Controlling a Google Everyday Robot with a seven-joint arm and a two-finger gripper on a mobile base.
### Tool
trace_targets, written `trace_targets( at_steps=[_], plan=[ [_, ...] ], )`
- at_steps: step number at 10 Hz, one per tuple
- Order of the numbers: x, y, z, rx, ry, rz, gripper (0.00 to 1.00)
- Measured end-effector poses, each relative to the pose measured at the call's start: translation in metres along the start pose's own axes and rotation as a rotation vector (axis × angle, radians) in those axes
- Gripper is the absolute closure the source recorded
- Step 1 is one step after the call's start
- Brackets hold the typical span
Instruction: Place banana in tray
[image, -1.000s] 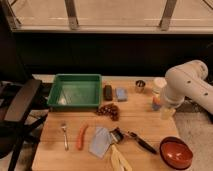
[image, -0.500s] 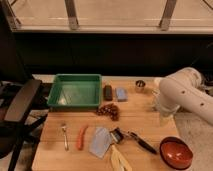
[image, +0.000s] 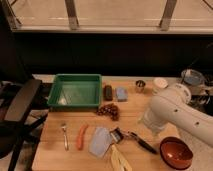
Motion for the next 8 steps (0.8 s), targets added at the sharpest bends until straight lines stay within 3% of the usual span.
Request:
trace_targets(
  at_steps=[2, 4, 6, 8],
  plan=[
    [-0.013, -0.002, 0.003, 0.000, -0.016, -0.063, 0.35],
    [-0.012, -0.001, 0.003, -0.010, -0.020, -0.068, 0.35],
    [-0.027, -0.010, 0.020, -0.086, -0.037, -0.161, 0.35],
    [-0.049, -0.029, 0.041, -0.135, -0.053, -0.231, 0.35]
  ],
)
